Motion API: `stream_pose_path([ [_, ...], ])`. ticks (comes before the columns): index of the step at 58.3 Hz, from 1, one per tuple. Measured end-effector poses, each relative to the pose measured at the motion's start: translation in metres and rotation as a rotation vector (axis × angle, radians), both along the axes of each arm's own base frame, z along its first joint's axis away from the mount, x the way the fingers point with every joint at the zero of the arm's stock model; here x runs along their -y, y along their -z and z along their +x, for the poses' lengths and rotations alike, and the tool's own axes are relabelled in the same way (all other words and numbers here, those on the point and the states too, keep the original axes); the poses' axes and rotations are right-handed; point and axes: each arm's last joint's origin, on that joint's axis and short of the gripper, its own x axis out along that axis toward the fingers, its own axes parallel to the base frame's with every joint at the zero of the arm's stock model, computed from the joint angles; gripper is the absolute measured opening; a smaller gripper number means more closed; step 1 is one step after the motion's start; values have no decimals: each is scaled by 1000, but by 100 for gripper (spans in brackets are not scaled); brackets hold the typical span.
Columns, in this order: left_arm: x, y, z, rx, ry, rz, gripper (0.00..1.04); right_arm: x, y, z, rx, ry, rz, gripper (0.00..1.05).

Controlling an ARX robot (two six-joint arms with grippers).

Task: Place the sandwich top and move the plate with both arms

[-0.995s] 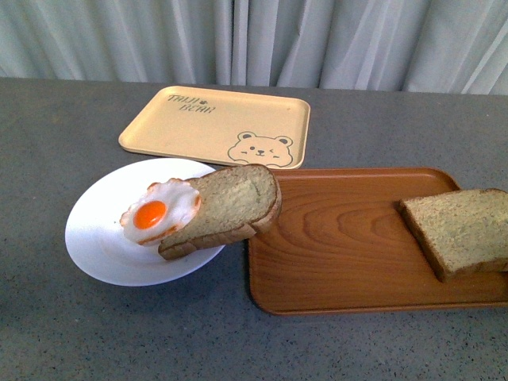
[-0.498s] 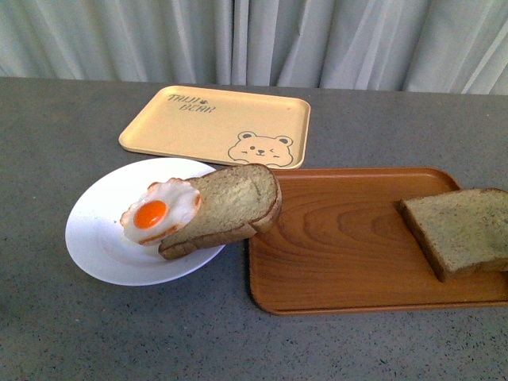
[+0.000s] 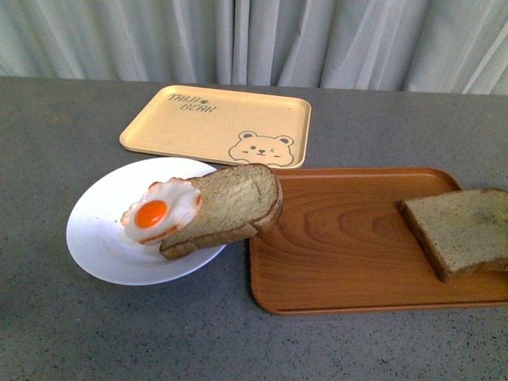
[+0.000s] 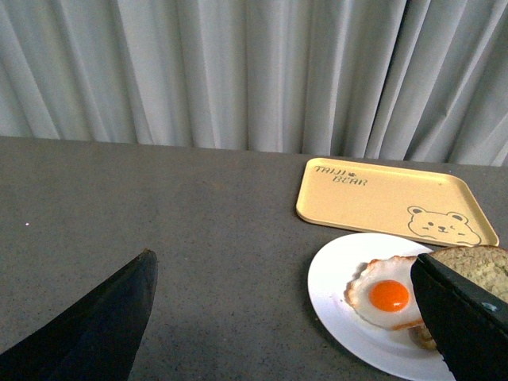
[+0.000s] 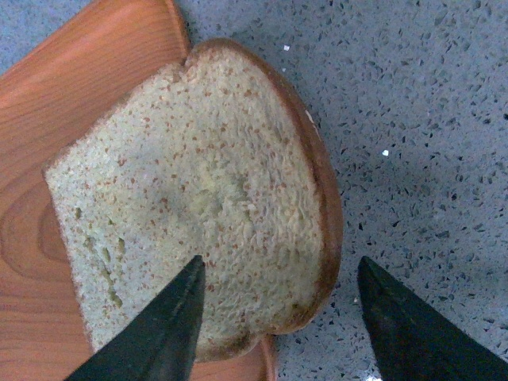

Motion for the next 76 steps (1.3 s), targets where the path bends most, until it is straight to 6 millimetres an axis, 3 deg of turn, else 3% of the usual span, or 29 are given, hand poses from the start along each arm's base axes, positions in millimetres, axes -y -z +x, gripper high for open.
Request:
stream_pose_path([
  [12,0,0,0,0,0,0,96,0,-2,3,-11,13,6,3],
  [27,0,0,0,0,0,0,96,-1,-12,3,10,35,53,2],
  [34,0,0,0,0,0,0,96,-5,-38,2,82,35,95,2],
  [42,0,0,0,0,0,0,96,-26,-85,1,206,0,129,2],
  [46,0,0,0,0,0,0,96,-43,-110,8,269,-38,145,2],
  [50,0,0,0,0,0,0,96,-75,-140,24,346,-96,179,2],
  [58,0,0,0,0,0,0,96,-133,-160,42,410,-165,191,2],
  [64,0,0,0,0,0,0,96,-186,-152,50,406,-222,180,2],
  [69,0,0,0,0,0,0,96,-233,-130,52,367,-273,167,2],
  [76,0,0,0,0,0,0,96,-276,-99,48,287,-307,149,2],
])
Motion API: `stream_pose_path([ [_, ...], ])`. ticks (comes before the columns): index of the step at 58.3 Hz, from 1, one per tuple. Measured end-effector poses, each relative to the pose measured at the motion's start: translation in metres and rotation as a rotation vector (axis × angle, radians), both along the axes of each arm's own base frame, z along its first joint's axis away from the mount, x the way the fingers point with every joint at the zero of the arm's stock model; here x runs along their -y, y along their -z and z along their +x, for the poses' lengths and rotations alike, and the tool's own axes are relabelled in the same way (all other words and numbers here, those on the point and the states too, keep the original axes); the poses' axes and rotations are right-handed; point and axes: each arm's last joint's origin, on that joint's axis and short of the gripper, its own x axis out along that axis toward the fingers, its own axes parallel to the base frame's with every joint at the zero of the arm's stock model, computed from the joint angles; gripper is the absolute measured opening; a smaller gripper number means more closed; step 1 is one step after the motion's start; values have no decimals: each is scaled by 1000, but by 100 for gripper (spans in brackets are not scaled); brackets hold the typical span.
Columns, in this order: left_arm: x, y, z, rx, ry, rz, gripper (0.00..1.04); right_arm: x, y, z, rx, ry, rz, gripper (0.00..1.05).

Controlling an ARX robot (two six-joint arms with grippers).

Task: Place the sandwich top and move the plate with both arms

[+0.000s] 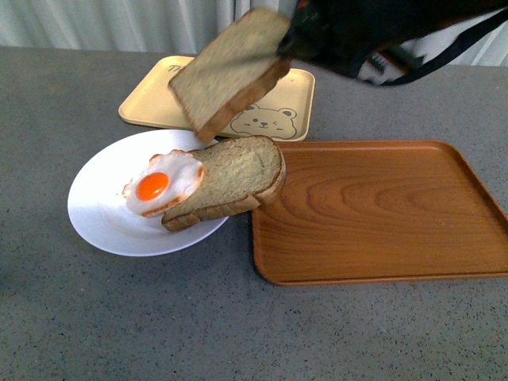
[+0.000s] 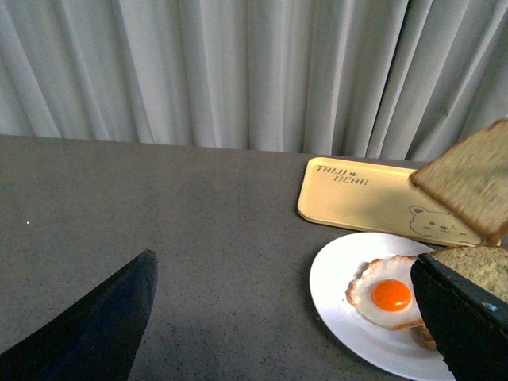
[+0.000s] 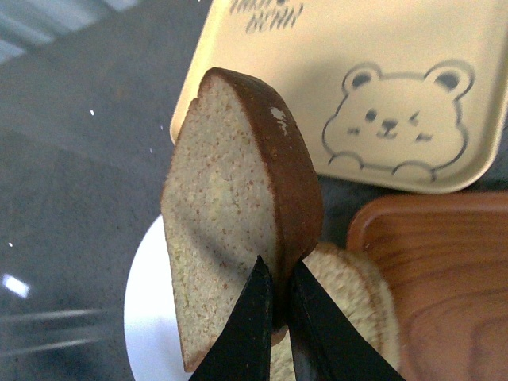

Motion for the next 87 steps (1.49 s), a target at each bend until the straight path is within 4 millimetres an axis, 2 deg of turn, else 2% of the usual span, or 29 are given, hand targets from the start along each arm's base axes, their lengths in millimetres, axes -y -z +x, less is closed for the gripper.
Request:
stream_pose_path([
  [7,0,0,0,0,0,0,96,-24,25,-7,-64,-13,-25,2],
  [14,0,0,0,0,0,0,96,-34,40,-13,-115,-13,-51,2],
  [23,0,0,0,0,0,0,96,-27,46,-20,-127,12,-75,28],
  [31,0,0,0,0,0,0,96,-14,36,-31,-64,53,-114,49],
  [40,0,0,0,0,0,0,96,14,-1,-45,108,157,-159,75],
  [43,0,0,0,0,0,0,96,25,-10,-51,180,203,-201,81],
  [46,0,0,0,0,0,0,96,57,-22,-67,452,341,-274,68],
  [52,0,0,0,0,0,0,96,96,-26,-97,630,408,-342,50],
  [58,0,0,0,0,1,0,96,117,-20,-121,664,397,-387,33],
  [68,0,0,0,0,0,0,96,139,0,-149,636,371,-430,3],
  [87,0,0,0,0,0,0,96,163,12,-188,643,372,-441,2],
])
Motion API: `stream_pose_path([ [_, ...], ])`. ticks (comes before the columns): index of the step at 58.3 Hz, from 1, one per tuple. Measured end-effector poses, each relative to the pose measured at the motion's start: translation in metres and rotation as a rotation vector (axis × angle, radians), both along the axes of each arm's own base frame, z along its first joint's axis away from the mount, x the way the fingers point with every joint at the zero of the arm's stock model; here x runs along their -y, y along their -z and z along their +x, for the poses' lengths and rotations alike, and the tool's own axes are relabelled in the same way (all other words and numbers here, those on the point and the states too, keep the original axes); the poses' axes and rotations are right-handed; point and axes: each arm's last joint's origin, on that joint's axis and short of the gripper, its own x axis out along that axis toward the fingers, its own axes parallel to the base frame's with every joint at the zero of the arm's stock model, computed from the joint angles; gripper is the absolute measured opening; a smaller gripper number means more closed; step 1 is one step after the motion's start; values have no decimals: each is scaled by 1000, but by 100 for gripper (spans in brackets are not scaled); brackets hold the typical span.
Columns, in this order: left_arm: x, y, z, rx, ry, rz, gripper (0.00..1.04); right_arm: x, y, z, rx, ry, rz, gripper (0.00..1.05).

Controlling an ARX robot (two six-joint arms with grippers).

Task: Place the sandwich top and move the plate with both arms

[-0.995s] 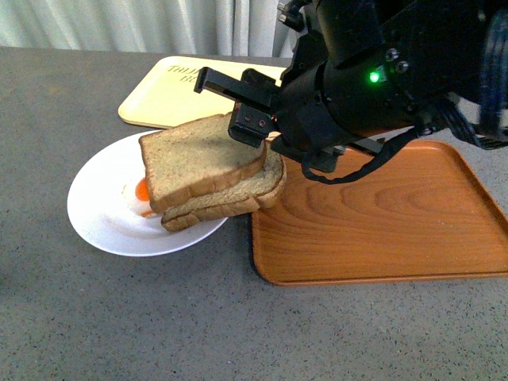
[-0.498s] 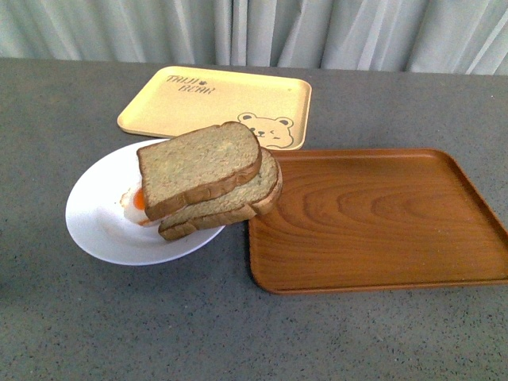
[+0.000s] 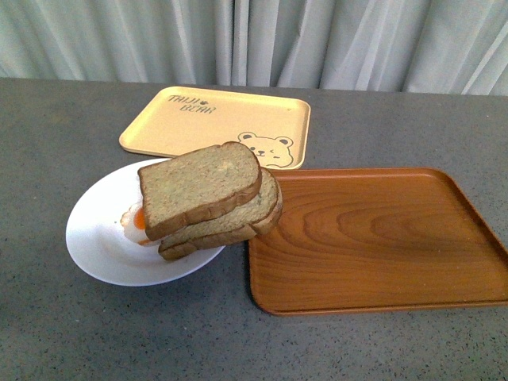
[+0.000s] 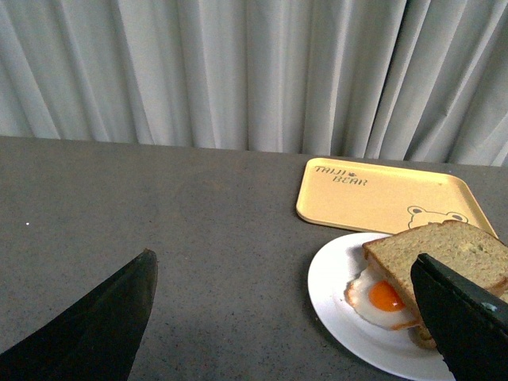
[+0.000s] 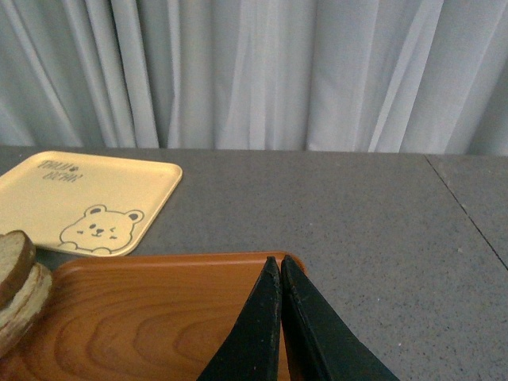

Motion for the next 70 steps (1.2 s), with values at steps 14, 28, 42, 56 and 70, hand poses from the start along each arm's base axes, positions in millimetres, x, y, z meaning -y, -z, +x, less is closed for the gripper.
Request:
stream_pose_path([
  [14,0,0,0,0,0,0,96,8,5,-19,0,-3,0,2],
  [28,0,0,0,0,0,0,96,20,11,-34,15,0,1,2],
  [42,0,0,0,0,0,0,96,20,6,-45,28,1,1,2],
  [56,0,0,0,0,0,0,96,20,4,-55,35,1,1,2],
  [70,0,0,0,0,0,0,96,20,4,-63,37,1,1,2],
])
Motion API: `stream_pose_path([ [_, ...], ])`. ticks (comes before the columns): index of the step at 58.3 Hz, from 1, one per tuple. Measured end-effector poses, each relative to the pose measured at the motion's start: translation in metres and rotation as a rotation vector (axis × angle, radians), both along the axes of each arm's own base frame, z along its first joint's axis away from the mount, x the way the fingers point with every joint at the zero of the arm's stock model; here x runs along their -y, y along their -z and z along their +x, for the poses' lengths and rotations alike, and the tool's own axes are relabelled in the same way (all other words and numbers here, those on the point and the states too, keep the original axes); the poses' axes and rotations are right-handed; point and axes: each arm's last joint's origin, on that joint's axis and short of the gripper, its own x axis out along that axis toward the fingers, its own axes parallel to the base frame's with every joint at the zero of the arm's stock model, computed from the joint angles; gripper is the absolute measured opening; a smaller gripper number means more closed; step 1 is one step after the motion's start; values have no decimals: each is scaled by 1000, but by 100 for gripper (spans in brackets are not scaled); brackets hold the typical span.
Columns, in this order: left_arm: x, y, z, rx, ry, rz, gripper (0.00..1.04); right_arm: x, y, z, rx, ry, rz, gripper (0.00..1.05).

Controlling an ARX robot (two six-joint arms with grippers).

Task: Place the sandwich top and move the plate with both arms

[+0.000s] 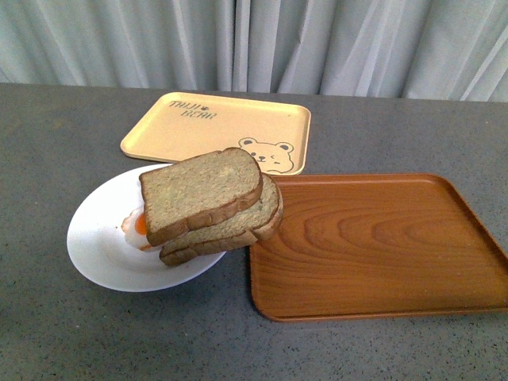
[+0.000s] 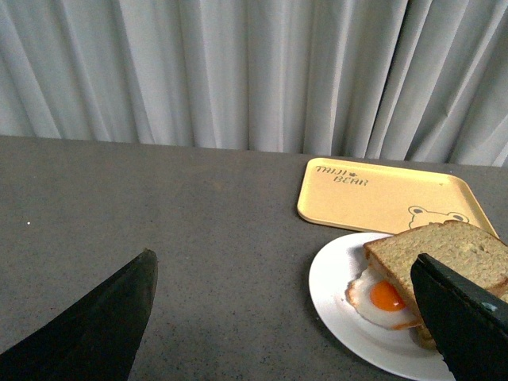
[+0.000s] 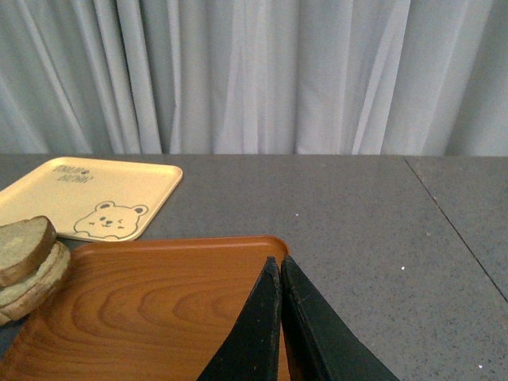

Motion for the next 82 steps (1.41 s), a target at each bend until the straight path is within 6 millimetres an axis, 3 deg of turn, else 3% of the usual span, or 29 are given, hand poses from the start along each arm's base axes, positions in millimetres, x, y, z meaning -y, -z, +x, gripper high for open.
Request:
stream_pose_path([
  [43,0,0,0,0,0,0,96,0,3,-18,-5,0,0,2],
  [54,0,1,0,-22,23,-15,96,0,3,-18,-5,0,-2,32],
  [60,-1,-4,5,-432,243,-282,96,0,3,-18,-5,-1,-2,50],
  [64,-6,-8,26,-577,302,-512,96,0,3,-18,-5,0,-2,64],
  [75,-32,-6,83,-607,184,-671,96,0,3,-18,-4,1,-2,96],
  [82,-39,14,115,-655,121,-716,96,0,3,-18,-4,0,-2,95],
])
